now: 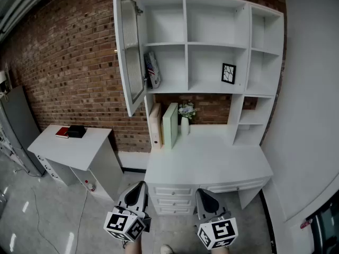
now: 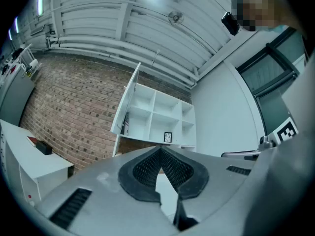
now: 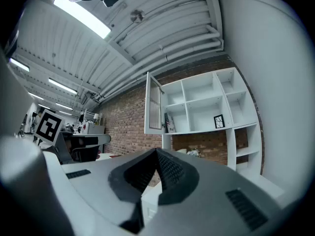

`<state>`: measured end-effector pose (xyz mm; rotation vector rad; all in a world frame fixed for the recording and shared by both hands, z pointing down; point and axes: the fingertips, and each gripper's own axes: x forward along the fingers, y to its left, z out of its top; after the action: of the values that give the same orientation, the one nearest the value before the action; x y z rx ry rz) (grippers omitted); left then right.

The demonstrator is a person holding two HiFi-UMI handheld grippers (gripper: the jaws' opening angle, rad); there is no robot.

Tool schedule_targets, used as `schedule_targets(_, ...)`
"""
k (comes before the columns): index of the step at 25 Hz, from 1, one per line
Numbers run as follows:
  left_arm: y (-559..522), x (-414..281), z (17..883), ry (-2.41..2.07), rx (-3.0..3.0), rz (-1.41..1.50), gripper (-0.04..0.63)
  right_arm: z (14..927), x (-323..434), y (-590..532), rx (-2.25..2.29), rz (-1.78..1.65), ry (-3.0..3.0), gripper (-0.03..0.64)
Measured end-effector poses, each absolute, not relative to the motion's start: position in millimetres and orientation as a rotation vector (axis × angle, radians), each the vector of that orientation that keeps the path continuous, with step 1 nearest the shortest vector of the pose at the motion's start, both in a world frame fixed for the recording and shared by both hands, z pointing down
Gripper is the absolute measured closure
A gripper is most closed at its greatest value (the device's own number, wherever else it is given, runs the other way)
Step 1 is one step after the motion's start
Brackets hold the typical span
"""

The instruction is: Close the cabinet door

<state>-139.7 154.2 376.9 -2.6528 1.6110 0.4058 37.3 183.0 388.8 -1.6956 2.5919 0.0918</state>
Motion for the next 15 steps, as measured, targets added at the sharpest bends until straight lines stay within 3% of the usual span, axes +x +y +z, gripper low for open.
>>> schedule_targets(15,131.4,-140.7,371.9,1.65,-2.608,0.44,0.586,391.9,53.9,155.1,-1.675,0.078,2.563,0.615)
